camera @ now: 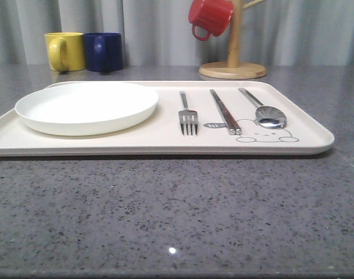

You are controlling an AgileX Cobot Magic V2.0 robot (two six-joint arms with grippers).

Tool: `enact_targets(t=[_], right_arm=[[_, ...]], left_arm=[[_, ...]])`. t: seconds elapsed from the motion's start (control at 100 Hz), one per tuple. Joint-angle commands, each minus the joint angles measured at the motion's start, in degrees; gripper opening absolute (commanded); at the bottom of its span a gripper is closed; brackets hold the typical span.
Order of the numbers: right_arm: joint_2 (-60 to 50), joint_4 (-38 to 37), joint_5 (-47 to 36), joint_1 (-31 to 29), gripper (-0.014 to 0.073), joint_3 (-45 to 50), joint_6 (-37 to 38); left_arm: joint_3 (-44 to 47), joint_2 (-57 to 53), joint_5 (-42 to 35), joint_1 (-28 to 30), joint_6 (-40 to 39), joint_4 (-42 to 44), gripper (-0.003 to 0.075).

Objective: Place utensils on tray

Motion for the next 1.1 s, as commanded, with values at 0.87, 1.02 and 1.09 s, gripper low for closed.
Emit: enact_targets(t=[0.87, 1.02, 1.09], right_arm=[[-52.2, -1.4, -43.3, -3.4, -0.0074, 45.9, -13.1], [-54.8, -1.4, -46.1, -7.5, -0.0074, 51.0, -13.1], [-56.3, -1.4, -47.5, -8.5, -0.0074, 53.4, -13.1]], left_arm=[[-1.3, 0.7, -4.4, -0.3, -0.5, -0.6, -0.0019], [-1.3, 0.7, -4.4, -0.3, -0.5, -0.6, -0.0019], [-1.3, 0.7, -4.4, -0.3, -0.5, -0.6, -0.0019]])
